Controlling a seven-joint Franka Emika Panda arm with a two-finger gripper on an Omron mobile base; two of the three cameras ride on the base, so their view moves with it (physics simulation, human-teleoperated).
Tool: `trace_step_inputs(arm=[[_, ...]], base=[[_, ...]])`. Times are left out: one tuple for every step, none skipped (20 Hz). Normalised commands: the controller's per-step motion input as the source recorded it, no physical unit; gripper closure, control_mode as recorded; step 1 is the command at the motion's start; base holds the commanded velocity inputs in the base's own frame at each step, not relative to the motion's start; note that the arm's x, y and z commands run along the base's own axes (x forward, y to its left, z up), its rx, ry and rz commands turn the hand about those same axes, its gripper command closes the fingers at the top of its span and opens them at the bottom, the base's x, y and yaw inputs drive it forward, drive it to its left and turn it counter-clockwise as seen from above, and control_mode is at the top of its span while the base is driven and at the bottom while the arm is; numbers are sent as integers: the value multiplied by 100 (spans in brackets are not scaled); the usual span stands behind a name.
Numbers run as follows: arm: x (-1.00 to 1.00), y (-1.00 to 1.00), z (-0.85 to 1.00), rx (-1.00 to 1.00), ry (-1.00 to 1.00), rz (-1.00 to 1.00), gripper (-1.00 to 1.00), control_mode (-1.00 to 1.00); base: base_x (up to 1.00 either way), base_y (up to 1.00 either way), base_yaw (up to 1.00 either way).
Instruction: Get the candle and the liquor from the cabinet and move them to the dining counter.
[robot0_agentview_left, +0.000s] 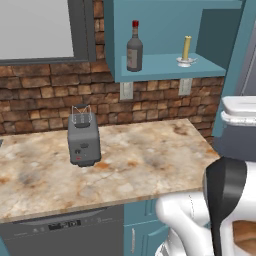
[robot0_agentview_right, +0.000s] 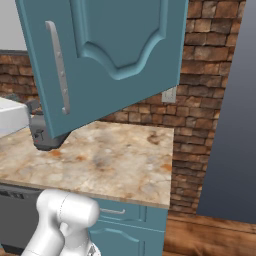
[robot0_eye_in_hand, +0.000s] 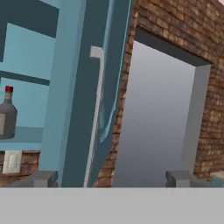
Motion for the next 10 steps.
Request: trace_step_inputs(arm=[[-44,81,0,0,0,-3,-100,-100],[-32,79,0,0,0,-4,-100,-100],[-14,74,6,0,4,-7,-100,-100],[0,69,0,0,0,-9,-100,-100],[0,61,0,0,0,-9,-100,-100],[0,56,0,0,0,-10,-100,-100],[8,54,0,0,0,-12,-100,-100],[21,49,0,0,0,-14,-100,-100],[38,34,0,0,0,-17,-100,-100],[54,19,0,0,0,-21,-100,-100]], base=[[0,0,0],[0,0,0],[0,0,0],[0,0,0],[0,0,0],[0,0,0],[0,0,0],[0,0,0],[0,0,0],[0,0,0]])
